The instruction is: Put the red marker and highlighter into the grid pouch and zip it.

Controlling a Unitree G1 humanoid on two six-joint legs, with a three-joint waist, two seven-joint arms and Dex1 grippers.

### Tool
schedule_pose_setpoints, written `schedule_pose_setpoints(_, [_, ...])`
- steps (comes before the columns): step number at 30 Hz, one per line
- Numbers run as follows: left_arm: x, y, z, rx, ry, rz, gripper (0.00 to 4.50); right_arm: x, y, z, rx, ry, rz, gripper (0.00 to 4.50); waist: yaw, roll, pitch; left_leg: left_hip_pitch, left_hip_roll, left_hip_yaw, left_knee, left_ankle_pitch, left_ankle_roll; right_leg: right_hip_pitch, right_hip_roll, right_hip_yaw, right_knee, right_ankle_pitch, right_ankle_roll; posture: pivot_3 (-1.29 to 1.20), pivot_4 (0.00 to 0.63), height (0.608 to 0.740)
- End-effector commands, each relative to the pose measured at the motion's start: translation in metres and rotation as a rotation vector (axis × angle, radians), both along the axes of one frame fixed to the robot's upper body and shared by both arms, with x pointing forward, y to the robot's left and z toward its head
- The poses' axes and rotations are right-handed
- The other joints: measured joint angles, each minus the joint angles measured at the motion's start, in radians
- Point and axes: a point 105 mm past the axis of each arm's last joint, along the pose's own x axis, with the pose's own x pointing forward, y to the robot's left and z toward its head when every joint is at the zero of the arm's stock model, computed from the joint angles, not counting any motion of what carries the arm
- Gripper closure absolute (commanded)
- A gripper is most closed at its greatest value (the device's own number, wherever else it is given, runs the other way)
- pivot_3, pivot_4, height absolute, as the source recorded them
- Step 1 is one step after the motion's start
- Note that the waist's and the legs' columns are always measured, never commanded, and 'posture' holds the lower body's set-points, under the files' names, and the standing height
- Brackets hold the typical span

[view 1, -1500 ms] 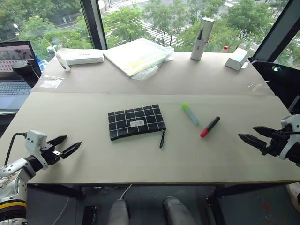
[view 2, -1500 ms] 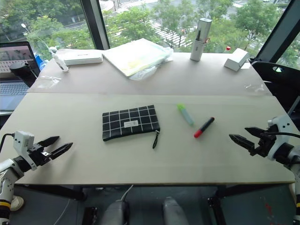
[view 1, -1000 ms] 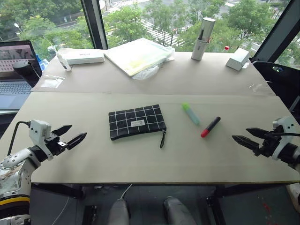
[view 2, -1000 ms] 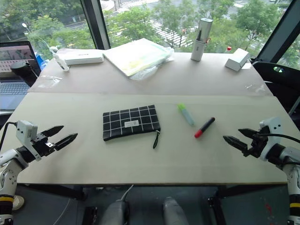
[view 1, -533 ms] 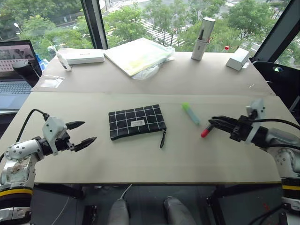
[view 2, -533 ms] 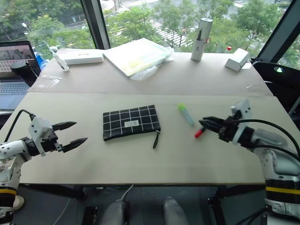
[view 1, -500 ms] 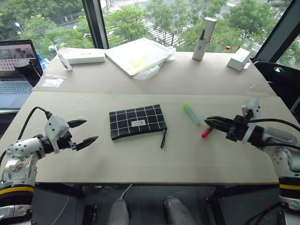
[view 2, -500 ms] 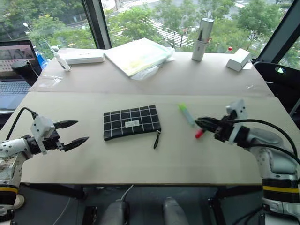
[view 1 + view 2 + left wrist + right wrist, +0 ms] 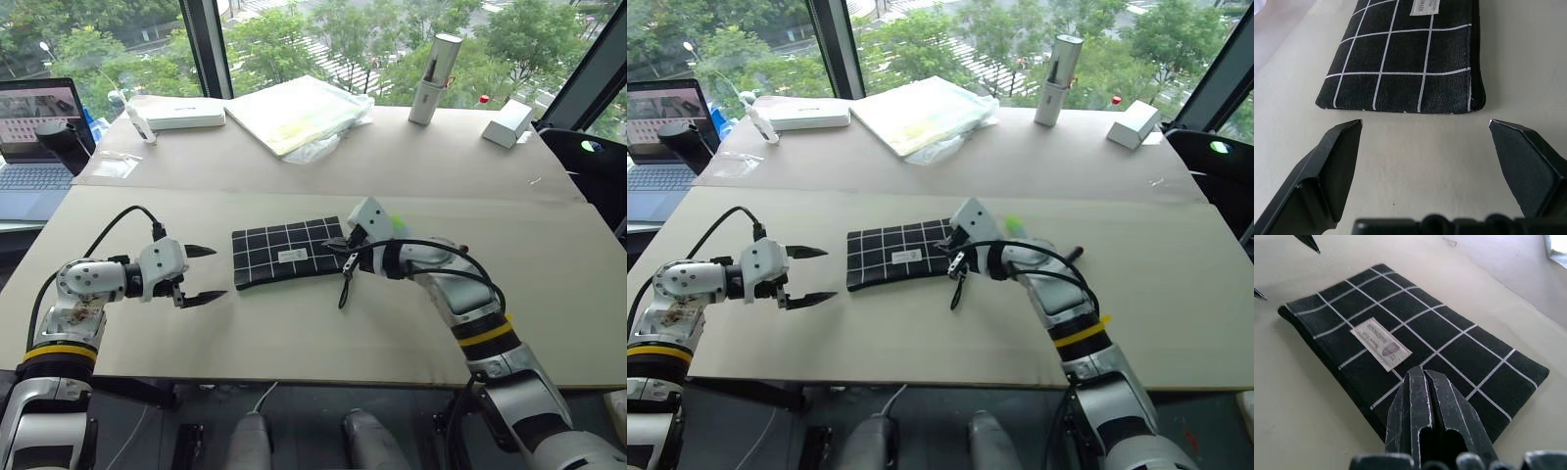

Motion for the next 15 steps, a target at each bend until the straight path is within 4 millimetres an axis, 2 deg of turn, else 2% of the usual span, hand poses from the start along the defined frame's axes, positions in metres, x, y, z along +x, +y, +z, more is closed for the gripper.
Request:
schedule_pose_setpoints(1, [0.003, -0.009, 0.005, 0.018, -0.051, -0.053, 0.0, 0.007, -0.005, -0.004, -0.149, -0.106, 0.002, 4.43, 0.001, 0.0, 0.0, 0.0, 0.0, 0.0, 0.0, 0.0, 0.0, 0.0, 0.0, 0.0, 0.0, 0.0, 0.0, 0.0, 0.15, 0.739])
schedule_pose_setpoints(7, [0.003, -0.016, -0.004, 0.073, -0.079, -0.104, 0.0, 0.01, -0.012, -0.02, -0.349, -0.186, 0.048, 4.43, -0.004, 0.0, 0.0, 0.0, 0.0, 0.0, 0.0, 0.0, 0.0, 0.0, 0.0, 0.0, 0.001, 0.0, 0.0, 0.0, 0.15, 0.739])
schedule_pose_setpoints(15, [0.01, -0.025, -0.018, 0.135, -0.155, -0.145, 0.0, 0.007, -0.008, -0.019, -0.357, -0.205, 0.095, 4.43, 0.002, 0.0, 0.0, 0.002, 0.0, 0.0, 0.001, 0.0, 0.0, 0.002, 0.0, 0.0, 0.001, 0.0, 0.0, 0.0, 0.15, 0.739])
